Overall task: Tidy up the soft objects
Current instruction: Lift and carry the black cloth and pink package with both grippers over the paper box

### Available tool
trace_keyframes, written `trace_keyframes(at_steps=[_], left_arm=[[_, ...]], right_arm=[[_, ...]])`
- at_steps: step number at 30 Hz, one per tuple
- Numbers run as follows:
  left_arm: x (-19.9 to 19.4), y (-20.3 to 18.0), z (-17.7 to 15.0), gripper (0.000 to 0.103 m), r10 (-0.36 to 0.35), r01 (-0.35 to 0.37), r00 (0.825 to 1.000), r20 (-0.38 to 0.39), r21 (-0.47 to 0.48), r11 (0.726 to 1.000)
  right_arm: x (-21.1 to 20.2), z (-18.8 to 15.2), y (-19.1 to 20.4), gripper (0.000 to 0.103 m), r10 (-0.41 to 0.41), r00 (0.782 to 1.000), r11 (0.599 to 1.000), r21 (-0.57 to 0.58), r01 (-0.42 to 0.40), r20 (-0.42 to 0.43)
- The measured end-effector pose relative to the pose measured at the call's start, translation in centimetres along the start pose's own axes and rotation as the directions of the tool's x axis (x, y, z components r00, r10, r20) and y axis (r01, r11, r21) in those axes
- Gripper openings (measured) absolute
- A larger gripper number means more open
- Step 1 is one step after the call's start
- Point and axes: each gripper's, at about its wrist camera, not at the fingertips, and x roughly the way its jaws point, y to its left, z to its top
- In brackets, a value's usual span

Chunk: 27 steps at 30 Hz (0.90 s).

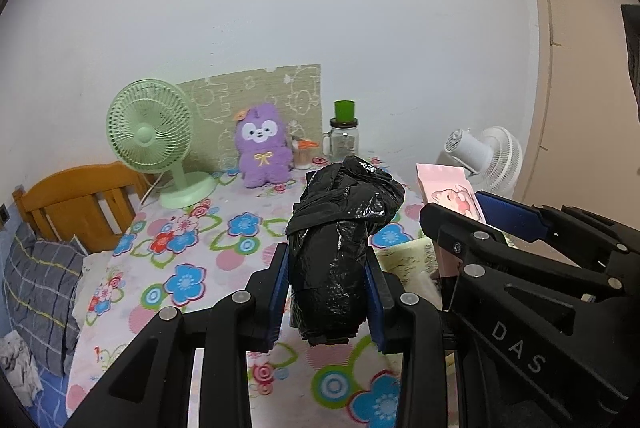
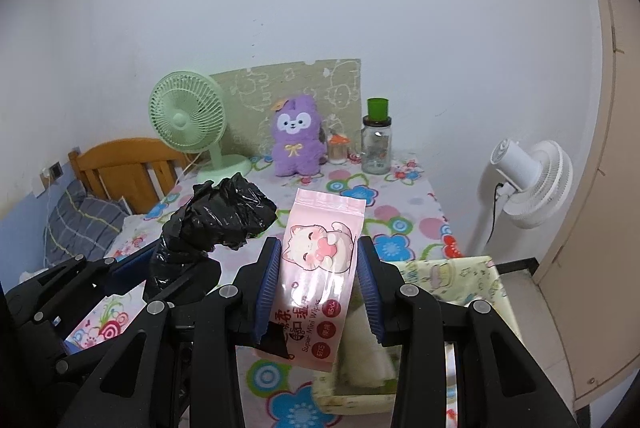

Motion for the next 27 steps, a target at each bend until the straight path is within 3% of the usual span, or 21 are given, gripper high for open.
trace_keyframes(at_steps=[11, 27], left_arm=[[2.2, -4.2, -0.2, 0.034, -0.054, 0.055, 0.998, -0.028, 0.022, 0.998], [6.3, -8.9, -1.0, 0.034, -0.103, 0.110, 0.988, -0.111, 0.065, 0.992]], right_arm=[[0.3, -1.0, -4.0, 0.041, -0.053, 0.998, 0.999, 0.010, 0.054, -0.028], [1.9, -2.4, -9.0, 0.041, -0.068, 0.995, 0.995, 0.069, 0.073, -0.070]])
